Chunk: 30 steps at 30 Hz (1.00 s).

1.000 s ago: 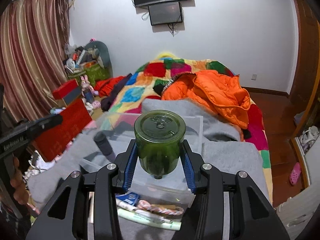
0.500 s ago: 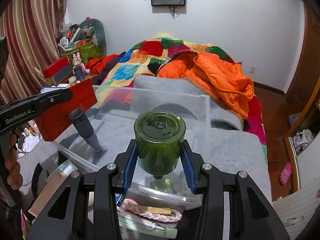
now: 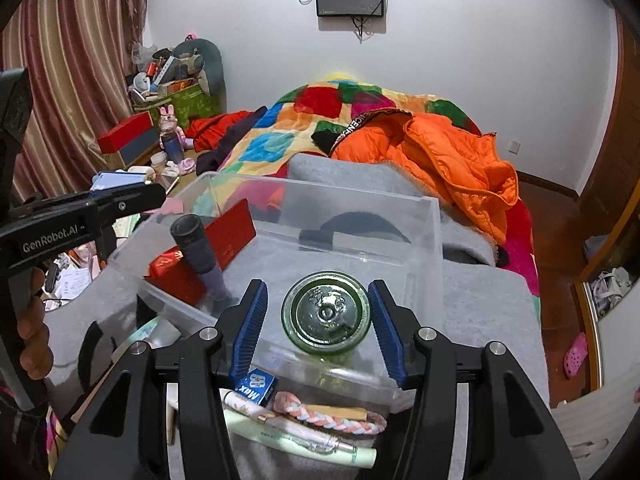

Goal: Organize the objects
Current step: 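Drop the green bottle into the box while the left tool drops the red packet in, then grasp the white-green tube with the right tool while the left tool grasps the beige tube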

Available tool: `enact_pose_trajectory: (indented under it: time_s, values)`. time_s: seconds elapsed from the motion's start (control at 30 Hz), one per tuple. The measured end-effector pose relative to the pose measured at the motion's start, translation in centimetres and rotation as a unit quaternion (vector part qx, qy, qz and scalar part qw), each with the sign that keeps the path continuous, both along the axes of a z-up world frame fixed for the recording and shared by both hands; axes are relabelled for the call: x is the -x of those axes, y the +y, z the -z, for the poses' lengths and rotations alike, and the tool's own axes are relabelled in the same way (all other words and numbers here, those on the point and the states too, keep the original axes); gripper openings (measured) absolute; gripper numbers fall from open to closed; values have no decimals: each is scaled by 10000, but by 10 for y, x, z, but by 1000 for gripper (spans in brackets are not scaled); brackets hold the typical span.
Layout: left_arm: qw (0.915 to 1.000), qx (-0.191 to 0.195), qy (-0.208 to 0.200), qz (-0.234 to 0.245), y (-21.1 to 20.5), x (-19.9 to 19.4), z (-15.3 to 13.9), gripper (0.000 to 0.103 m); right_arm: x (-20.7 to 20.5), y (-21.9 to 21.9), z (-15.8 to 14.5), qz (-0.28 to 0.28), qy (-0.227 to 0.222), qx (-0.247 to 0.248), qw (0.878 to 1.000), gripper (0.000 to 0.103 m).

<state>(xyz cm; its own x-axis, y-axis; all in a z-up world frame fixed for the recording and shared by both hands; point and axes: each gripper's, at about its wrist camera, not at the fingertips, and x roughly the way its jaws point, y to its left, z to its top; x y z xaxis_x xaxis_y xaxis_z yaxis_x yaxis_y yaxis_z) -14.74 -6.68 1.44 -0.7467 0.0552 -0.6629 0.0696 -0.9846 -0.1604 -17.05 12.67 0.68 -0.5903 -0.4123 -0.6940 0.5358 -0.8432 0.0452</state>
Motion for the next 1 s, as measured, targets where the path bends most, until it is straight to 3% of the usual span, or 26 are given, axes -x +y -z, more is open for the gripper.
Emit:
enact_pose_trajectory:
  time_s: [0.13, 0.23, 0.4, 0.47, 0.63, 0.83, 1.0]
  values:
    - [9999, 59, 50, 86, 7, -14, -6, 33, -11, 8, -9, -7, 84, 81, 9999, 50]
    - [9997, 121, 126, 145, 13, -28, -10, 41, -21, 16, -14, 1, 152, 147, 9998, 57]
    - [9995, 155, 89, 267, 20, -49, -10, 45, -36, 30, -16, 51, 192, 197, 9996, 58]
    - [9994, 169, 63, 281, 22, -57, -8, 53, -41, 38, -14, 85, 146, 222, 9996, 59]
    - [9993, 164, -76, 334, 26, -79, 6, 56, -54, 54, 5, 131, -77, 136, 9998, 60]
    - [9979, 159, -507, 373, 31, -95, 40, 56, -48, 57, 43, 30, -686, 61, 9976, 60]
    - [9965, -74, -753, 362, 29, -106, 63, 56, -45, 47, 61, -128, -854, -46, 9963, 60]
